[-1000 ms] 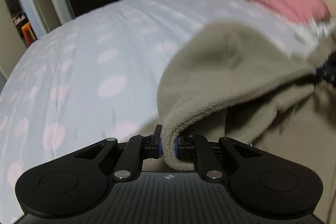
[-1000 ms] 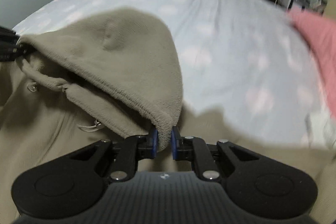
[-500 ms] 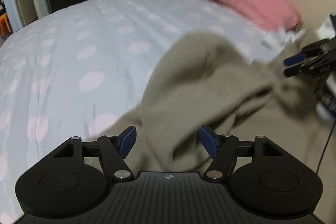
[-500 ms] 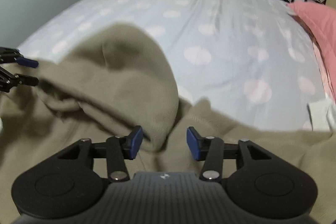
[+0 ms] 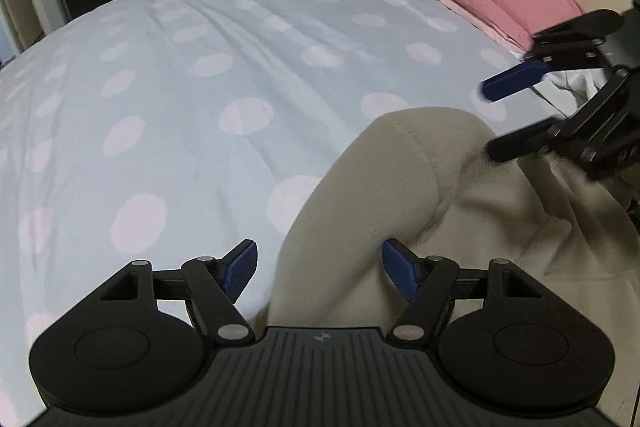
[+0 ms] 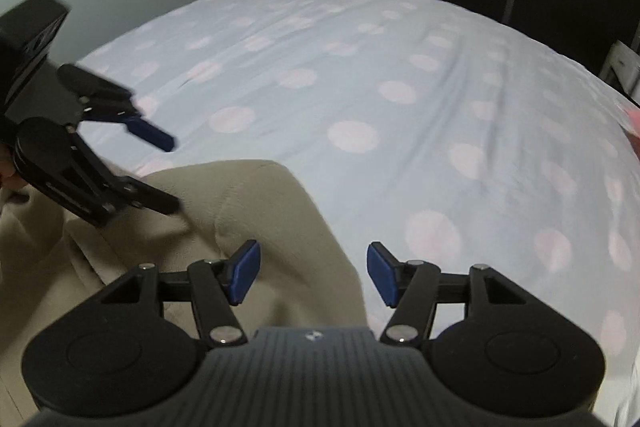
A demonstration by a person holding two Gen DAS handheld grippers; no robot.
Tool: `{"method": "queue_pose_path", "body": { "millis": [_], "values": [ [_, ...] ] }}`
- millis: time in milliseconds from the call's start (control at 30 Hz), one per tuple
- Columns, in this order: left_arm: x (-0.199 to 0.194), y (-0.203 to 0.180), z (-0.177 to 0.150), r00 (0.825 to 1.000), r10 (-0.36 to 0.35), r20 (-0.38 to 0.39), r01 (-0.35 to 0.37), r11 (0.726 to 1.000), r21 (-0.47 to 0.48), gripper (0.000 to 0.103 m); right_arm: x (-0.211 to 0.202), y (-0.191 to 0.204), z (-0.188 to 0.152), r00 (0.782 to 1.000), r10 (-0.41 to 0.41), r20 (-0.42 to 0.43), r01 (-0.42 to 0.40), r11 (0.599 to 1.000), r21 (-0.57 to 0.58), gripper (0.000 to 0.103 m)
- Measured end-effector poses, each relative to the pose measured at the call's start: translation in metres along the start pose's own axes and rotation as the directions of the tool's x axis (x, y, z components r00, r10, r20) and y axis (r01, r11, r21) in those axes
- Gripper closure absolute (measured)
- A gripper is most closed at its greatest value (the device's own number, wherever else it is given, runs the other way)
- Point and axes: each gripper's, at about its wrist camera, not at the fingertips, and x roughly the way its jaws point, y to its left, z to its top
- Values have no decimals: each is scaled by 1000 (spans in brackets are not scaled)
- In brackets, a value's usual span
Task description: Fold clothes
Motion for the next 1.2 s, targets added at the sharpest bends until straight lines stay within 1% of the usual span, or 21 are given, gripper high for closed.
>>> {"method": "queue_pose_path", "body": {
  "millis": [67, 100, 133, 167, 200, 233, 267, 300, 400, 467, 533, 633, 733, 767, 967, 1100, 1200],
  "values": [
    [8, 1, 3, 1000, -13, -7, 13, 1000, -16, 46, 12, 5, 6, 1000, 8, -11, -9, 999, -35, 41],
    [12, 2, 5, 1000, -21, -12, 21, 999, -29, 61, 19, 6, 9, 1000, 9, -19, -10, 999, -40, 43],
    [13, 3, 5, 999, -30, -17, 29, 999, -44, 72, 24, 6, 10, 999, 14, -30, -15, 999, -34, 49],
    [14, 4, 5, 999, -38, -21, 37, 998, -59, 77, 26, 6, 11, 999, 23, -38, -23, 999, -23, 57],
    [13, 5, 6, 999, -48, -21, 46, 996, -70, 86, 26, 6, 11, 999, 31, -44, -32, 999, -12, 80],
    [9, 4, 6, 999, -51, -8, 50, 996, -69, 91, 27, 5, 12, 998, 40, -49, -40, 999, 0, 91],
    [3, 3, 8, 999, -48, 10, 49, 997, -60, 92, 27, 5, 12, 997, 49, -55, -48, 999, 11, 91],
    [-5, 3, 10, 998, -42, 36, 43, 998, -50, 94, 22, 5, 15, 998, 45, -41, -45, 999, 13, 91],
    [-38, -1, 23, 992, -14, 122, 17, 999, -27, 95, -5, 5, 26, 999, 15, 33, -15, 1000, 4, 92],
    [-62, -6, 33, 982, 22, 189, -21, 1000, -9, 95, -22, 5, 33, 997, -5, 82, 5, 1000, -1, 92],
    [-85, -14, 40, 967, 60, 247, -65, 998, 12, 95, -45, 8, 41, 989, -30, 143, 31, 1000, -4, 92],
    [-116, -33, 34, 948, 86, 307, -117, 990, 83, 95, -77, 20, 41, 978, -59, 199, 67, 997, -35, 92],
    [-135, -63, 1, 928, 113, 355, -189, 964, 186, 95, -105, 45, 16, 970, -70, 231, 92, 992, -86, 92],
    [-138, -72, -13, 926, 114, 361, -200, 957, 212, 95, -114, 54, 7, 968, -73, 242, 100, 990, -103, 92],
    [-149, -116, -93, 928, 85, 363, -187, 948, 256, 95, -130, 113, -83, 966, -118, 231, 160, 972, -173, 92],
    [-157, -140, -125, 931, 82, 355, -181, 949, 256, 95, -139, 139, -124, 964, -126, 235, 165, 974, -157, 92],
    [-160, -158, -147, 935, 90, 344, -189, 945, 266, 95, -148, 157, -153, 963, -133, 234, 173, 972, -159, 92]
  ]
}}
